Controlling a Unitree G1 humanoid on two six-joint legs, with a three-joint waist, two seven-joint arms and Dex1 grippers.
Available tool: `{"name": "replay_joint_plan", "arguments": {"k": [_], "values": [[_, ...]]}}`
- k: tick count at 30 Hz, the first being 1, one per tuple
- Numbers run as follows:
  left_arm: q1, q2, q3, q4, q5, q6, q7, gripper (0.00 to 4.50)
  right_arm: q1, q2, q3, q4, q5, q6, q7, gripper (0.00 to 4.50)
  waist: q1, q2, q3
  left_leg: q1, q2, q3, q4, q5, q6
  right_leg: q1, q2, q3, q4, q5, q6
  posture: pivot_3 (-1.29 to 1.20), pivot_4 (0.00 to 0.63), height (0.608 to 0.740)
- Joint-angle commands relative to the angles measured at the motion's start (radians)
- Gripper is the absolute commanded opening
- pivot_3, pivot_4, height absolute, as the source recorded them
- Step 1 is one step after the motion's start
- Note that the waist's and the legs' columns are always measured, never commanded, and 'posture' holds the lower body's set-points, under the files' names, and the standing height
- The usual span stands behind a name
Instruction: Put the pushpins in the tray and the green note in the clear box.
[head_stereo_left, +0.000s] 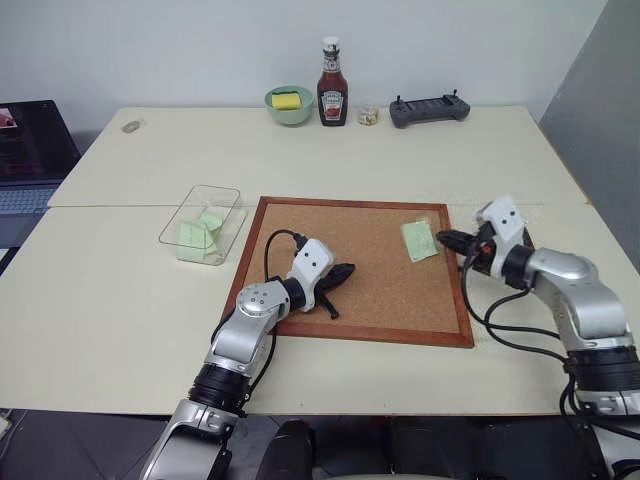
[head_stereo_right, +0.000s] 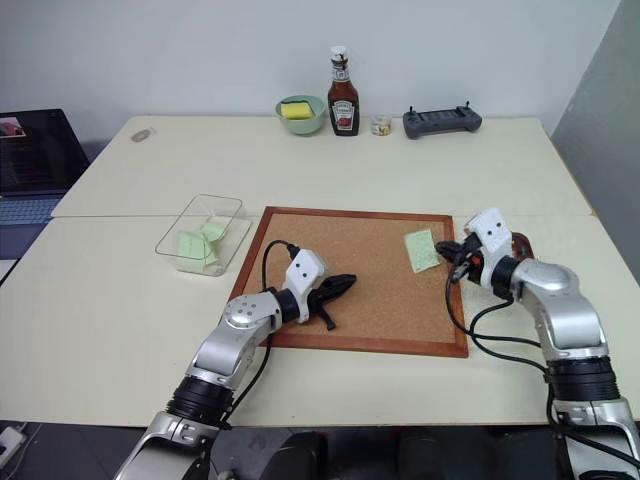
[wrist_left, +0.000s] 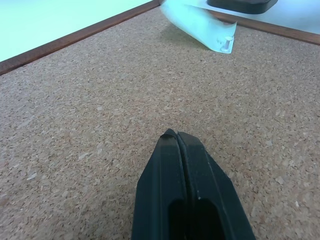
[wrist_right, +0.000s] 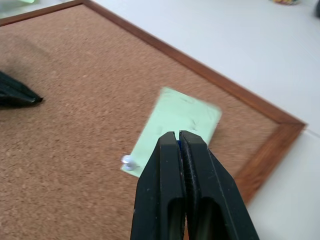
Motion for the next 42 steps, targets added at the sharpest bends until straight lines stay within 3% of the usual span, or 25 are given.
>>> {"name": "replay_joint_plan", "arguments": {"k": [1, 5, 16, 25, 27, 38, 42], "values": [[0.034, -0.001, -0.042, 0.055, 0.024, 0.02, -0.008, 0.0, -0.002, -0.018, -0.041, -0.044, 0.032, 0.015, 0.009, 0.0, 0.0, 0.0, 0.0, 0.0, 0.0, 0.0, 0.0, 0.0, 0.0, 0.0, 0.0, 0.0, 0.0, 0.0, 0.0, 0.0, 0.15, 0.74], [0.032, -0.005, -0.045, 0.057, 0.024, 0.018, -0.009, 0.0, 0.013, -0.026, -0.063, -0.026, 0.016, 0.002, -0.011, 0.0, 0.0, 0.0, 0.0, 0.0, 0.0, 0.0, 0.0, 0.0, 0.0, 0.0, 0.0, 0.0, 0.0, 0.0, 0.0, 0.0, 0.15, 0.74], [0.028, -0.004, -0.044, 0.066, 0.025, 0.015, -0.01, 0.0, -0.007, -0.119, -0.011, 0.228, -0.266, -0.25, -0.191, 0.0, 0.0, 0.001, 0.0, 0.0, 0.0, 0.001, 0.0, 0.0, 0.0, 0.0, 0.0, 0.0, 0.0, 0.0, 0.0, 0.0, 0.15, 0.74], [0.027, -0.006, -0.044, 0.071, 0.026, 0.013, -0.008, 0.0, -0.062, -0.12, 0.023, 0.369, -0.364, -0.324, -0.261, 0.0, 0.0, 0.002, -0.001, 0.001, 0.0, 0.001, 0.0, 0.0, 0.0, 0.0, 0.0, 0.001, 0.0, 0.0, 0.0, 0.0, 0.15, 0.74], [0.027, -0.005, -0.043, 0.07, 0.026, 0.012, -0.008, 0.0, -0.069, -0.117, 0.024, 0.382, -0.373, -0.331, -0.268, 0.22, 0.0, 0.002, -0.001, 0.001, 0.0, 0.001, 0.0, 0.0, 0.0, 0.0, 0.0, 0.001, 0.0, 0.0, 0.0, 0.0, 0.15, 0.74], [0.032, -0.006, -0.046, 0.064, 0.028, 0.013, -0.006, 0.0, -0.068, -0.112, 0.002, 0.349, -0.371, -0.303, -0.273, 2.45, 0.0, 0.002, -0.001, 0.001, 0.0, 0.001, 0.0, 0.0, 0.0, 0.001, 0.0, 0.001, 0.0, 0.0, 0.0, 0.0, 0.15, 0.74], [0.034, -0.004, -0.046, 0.062, 0.028, 0.014, -0.006, 0.0, -0.044, -0.107, -0.052, 0.261, -0.288, -0.245, -0.23, 3.25, 0.0, 0.002, -0.001, 0.0, 0.0, 0.001, 0.0, 0.0, 0.0, 0.001, 0.0, 0.001, 0.0, 0.0, 0.0, 0.0, 0.15, 0.74]]}}
